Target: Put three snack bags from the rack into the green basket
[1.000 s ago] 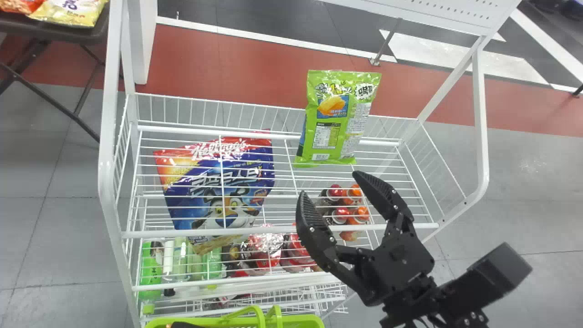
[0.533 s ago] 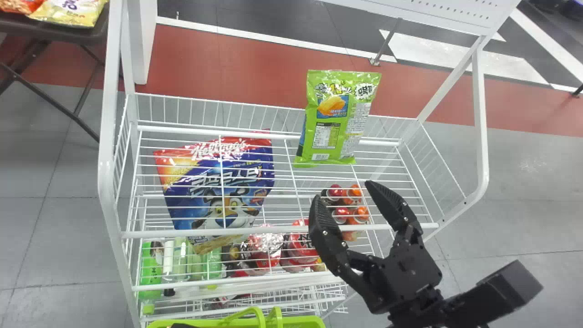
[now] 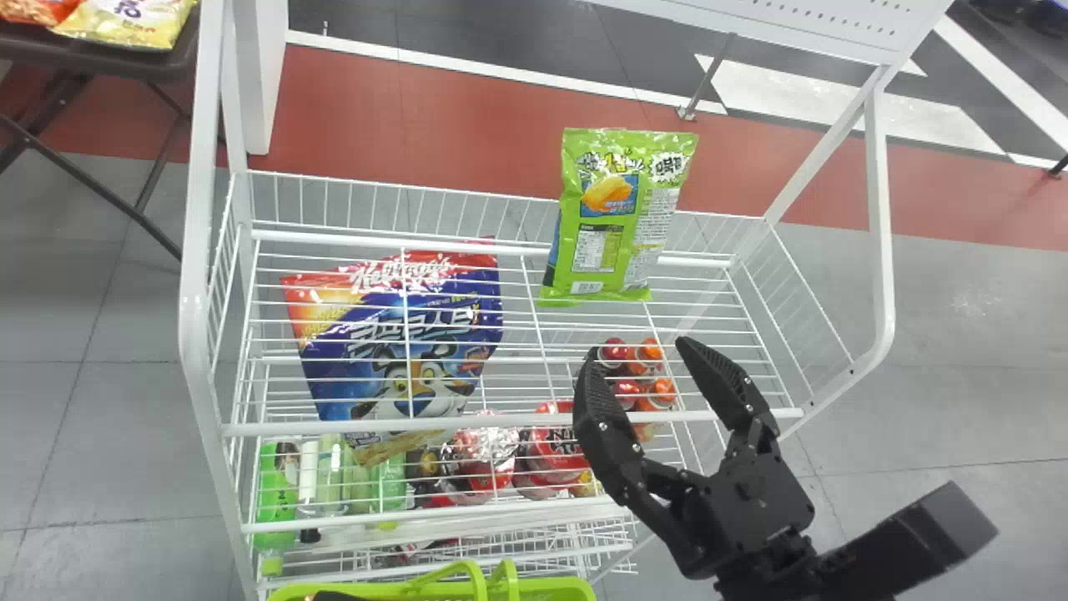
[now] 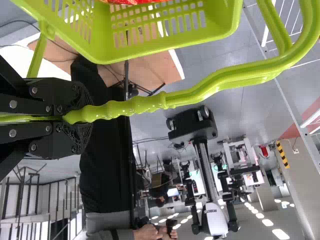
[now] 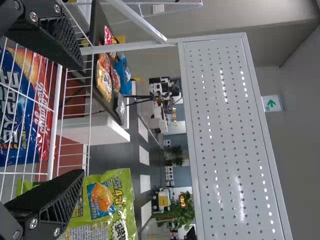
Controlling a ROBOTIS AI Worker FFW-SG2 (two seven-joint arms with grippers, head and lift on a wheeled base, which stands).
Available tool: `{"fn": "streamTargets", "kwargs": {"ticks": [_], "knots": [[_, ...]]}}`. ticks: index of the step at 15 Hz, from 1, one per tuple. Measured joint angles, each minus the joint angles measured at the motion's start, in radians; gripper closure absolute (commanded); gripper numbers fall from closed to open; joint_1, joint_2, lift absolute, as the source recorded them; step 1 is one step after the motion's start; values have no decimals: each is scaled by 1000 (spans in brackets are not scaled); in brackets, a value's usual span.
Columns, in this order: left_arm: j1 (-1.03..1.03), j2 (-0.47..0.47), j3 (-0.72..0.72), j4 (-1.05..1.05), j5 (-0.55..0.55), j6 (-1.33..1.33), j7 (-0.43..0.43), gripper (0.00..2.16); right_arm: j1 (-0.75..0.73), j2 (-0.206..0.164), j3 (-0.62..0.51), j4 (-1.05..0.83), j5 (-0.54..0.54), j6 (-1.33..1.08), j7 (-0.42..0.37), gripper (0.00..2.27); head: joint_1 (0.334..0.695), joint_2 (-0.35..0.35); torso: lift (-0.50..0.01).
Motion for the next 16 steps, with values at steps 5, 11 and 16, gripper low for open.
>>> {"fn": "streamTargets", "kwargs": {"ticks": [5, 11, 16], "knots": [[0, 0, 1, 0, 0, 3, 0, 1416, 10, -3, -4, 0, -3, -4, -7, 83, 695, -350, 0], [0, 0, 2, 2, 0, 3, 3, 1416, 14, -3, -8, 0, -5, -21, -9, 83, 695, -350, 0], [0, 0, 3, 4, 0, -3, 5, 1416, 13, -4, -8, 3, -4, -45, -7, 83, 695, -350, 0]]}}
